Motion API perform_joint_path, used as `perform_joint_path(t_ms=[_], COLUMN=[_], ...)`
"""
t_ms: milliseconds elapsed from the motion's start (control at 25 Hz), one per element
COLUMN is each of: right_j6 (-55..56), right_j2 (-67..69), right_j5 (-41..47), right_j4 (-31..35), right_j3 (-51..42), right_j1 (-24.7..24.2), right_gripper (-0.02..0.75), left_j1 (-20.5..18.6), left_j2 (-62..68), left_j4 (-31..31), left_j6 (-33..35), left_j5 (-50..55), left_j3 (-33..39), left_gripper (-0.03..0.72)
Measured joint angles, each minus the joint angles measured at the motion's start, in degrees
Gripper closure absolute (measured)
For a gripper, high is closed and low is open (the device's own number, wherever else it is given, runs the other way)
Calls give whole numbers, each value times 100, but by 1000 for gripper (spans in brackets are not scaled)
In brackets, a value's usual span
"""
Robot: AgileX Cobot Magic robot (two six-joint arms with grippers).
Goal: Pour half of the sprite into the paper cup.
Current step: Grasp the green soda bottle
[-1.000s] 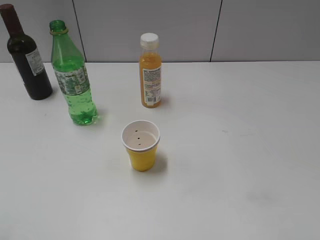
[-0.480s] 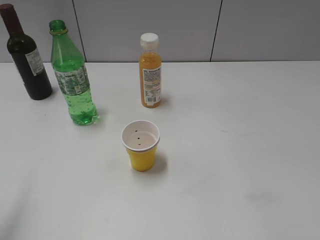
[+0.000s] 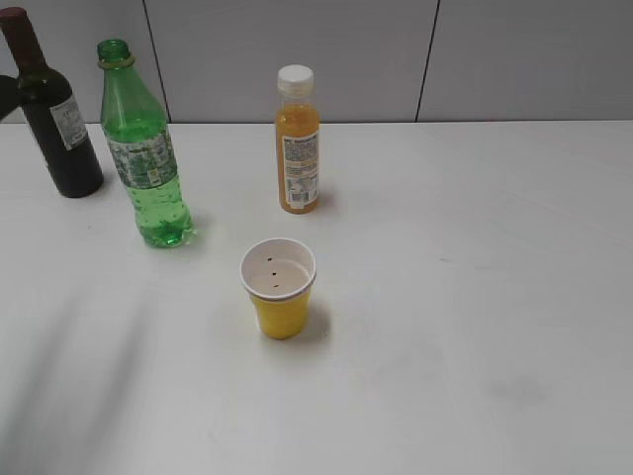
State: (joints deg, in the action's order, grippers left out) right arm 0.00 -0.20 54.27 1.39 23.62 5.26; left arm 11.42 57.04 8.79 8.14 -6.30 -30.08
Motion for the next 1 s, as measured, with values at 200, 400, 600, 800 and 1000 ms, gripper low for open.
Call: perform_joint_path(t_ms=[200, 400, 600, 800, 1000], right_j6=[0, 0, 0, 0, 0], right_j2=[0, 0, 0, 0, 0], right_j5=[0, 0, 0, 0, 0], right_j4=[0, 0, 0, 0, 0], right_j3=[0, 0, 0, 0, 0], right_j1=[0, 0, 0, 0, 0], right_gripper=[155, 155, 155, 155, 154], left_j1=[165, 171, 183, 191, 202], left_j2=[721, 1348, 1945, 2548, 3062], left_j4=[-170, -452, -783, -1330, -1379], left_j6=[-73, -420, -1070, -1486, -1536], left_j5=[-1454, -2354, -2931, -3491, -3892], left_j3=[417, 692, 692, 692, 693], left_gripper=[99, 99, 97, 97, 97])
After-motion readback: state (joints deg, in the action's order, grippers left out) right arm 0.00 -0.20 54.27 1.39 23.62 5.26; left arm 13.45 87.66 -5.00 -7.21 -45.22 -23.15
